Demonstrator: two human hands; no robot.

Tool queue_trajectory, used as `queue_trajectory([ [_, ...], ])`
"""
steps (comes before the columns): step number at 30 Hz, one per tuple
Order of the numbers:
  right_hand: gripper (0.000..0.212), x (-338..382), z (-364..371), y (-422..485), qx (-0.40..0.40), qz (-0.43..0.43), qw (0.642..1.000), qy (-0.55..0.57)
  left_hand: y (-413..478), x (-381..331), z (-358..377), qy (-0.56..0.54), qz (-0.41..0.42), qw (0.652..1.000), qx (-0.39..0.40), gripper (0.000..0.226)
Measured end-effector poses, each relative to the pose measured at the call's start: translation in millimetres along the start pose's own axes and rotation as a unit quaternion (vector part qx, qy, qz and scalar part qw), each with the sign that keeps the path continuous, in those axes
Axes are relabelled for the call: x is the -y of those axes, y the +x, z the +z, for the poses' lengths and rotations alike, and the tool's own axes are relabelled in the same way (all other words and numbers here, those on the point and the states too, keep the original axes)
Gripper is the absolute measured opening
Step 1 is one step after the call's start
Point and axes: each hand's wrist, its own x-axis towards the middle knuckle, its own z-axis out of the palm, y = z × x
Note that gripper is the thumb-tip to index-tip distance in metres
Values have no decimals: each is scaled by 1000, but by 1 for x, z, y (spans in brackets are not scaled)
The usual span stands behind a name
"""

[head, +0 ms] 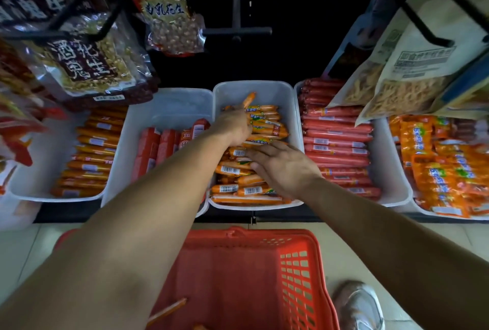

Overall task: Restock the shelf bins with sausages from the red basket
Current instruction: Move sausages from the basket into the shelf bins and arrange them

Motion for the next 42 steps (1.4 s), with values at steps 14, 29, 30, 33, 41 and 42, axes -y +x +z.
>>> queue_trajectory([
  [14, 85, 10, 0, -3, 20, 19, 1000, -12, 10, 14, 20, 11, 75, 997, -13, 40],
  [29, 69, -14, 2, -28, 55, -30, 998, -17, -106, 34, -3, 39, 167, 979, 107, 61],
  [30, 68, -20, 3, -34, 44, -27, 999, -13, -112, 35, 0, 82, 174, 975, 115, 73],
  [33, 74, -34, 4, -42, 40, 9, 999, -21, -113, 38, 6, 187, 183, 960, 103, 86],
  [41, 78, -28, 3, -5, 46, 24, 994, -100, -86, 26, 4, 159, 151, 974, 53, 67],
  [42, 74, -31, 1, 3, 45, 31, 993, -107, -86, 24, 2, 120, 137, 981, 66, 69],
])
